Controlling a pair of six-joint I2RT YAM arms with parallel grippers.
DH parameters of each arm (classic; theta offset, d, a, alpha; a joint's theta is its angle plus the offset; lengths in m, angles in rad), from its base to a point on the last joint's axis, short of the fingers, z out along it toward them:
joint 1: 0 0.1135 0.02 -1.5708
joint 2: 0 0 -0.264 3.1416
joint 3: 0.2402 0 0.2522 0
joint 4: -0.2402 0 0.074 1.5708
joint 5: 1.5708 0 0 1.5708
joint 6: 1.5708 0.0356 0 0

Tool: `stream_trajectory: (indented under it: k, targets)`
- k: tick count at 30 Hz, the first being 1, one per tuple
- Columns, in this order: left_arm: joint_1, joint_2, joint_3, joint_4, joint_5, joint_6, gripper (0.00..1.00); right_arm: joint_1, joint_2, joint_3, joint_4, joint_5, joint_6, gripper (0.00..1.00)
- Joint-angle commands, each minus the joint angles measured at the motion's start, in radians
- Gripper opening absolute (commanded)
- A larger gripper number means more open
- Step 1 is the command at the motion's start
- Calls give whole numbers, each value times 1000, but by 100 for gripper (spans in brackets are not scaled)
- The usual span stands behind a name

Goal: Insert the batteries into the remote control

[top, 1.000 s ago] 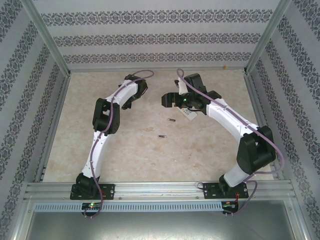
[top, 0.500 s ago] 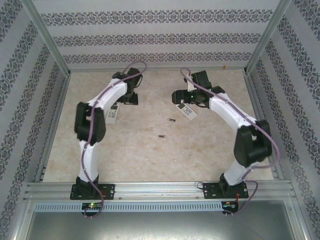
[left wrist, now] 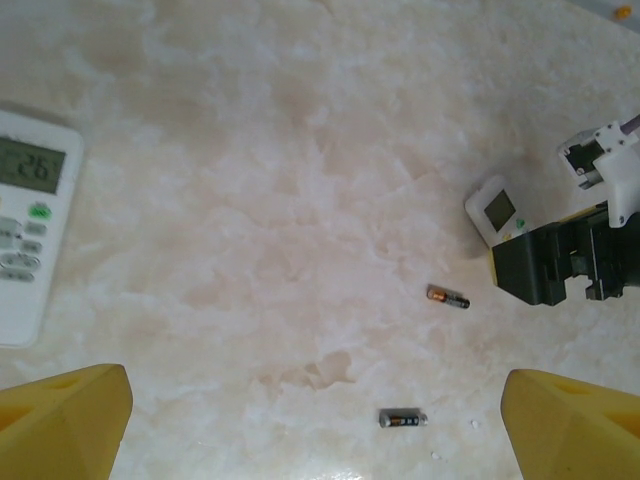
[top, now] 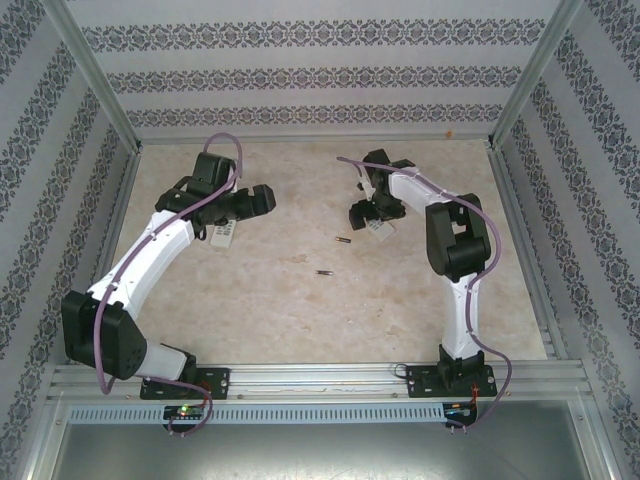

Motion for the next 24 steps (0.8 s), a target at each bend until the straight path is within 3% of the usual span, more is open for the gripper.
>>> stream_trajectory:
  k: [1,7,12,14,19,21,24]
  targets:
    - [12,-21,-12,67,57,-36,96,-8,0,-1,-57,-16,-9,84]
    - [20,-30,-67,187,148,-160,95,14,-11,-28,-45,58,-26,60]
    - [26,-53,-174,443,279,-360,95,36,-119,-48,8,47,-41,51]
    - [26,-35,-178,496,329,-421,94,51,-195,-63,44,-34,-23,50]
    - [24,41,-184,668,444,-553,95,86,-388,-221,319,-464,189,47]
    - [20,74,-173,701,476,-572,89,117,-403,-242,364,-543,247,46]
    - [-3,116,-140,700,502,-557,86,184,-391,-208,332,-560,242,46]
